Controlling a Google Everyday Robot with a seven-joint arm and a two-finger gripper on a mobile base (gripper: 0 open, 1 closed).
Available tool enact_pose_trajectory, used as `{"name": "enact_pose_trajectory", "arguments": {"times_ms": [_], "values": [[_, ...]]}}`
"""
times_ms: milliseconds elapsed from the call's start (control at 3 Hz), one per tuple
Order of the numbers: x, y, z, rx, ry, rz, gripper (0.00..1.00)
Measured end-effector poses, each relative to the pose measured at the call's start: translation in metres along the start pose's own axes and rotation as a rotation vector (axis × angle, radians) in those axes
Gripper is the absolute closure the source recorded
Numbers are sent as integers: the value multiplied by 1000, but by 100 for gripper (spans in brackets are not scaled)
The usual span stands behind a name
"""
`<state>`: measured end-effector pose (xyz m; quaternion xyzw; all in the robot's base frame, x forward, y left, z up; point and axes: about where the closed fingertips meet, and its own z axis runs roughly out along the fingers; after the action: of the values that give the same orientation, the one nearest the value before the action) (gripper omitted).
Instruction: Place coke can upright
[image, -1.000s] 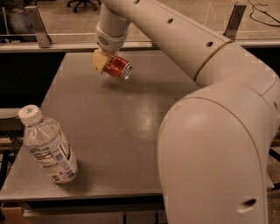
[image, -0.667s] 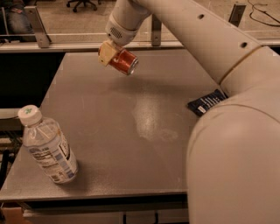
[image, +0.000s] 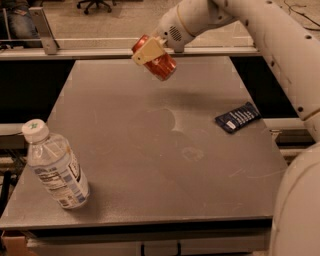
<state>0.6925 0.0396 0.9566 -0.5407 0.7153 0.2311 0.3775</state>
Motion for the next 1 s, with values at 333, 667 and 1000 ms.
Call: {"name": "enact_pose_trajectory", "arguments": {"times_ms": [333,667,1000], "values": [[12,0,-24,-61,-145,-32,100],[27,3,-45,-114,-250,-69,100],[51,6,-58,-166,-328,-71,100]]}}
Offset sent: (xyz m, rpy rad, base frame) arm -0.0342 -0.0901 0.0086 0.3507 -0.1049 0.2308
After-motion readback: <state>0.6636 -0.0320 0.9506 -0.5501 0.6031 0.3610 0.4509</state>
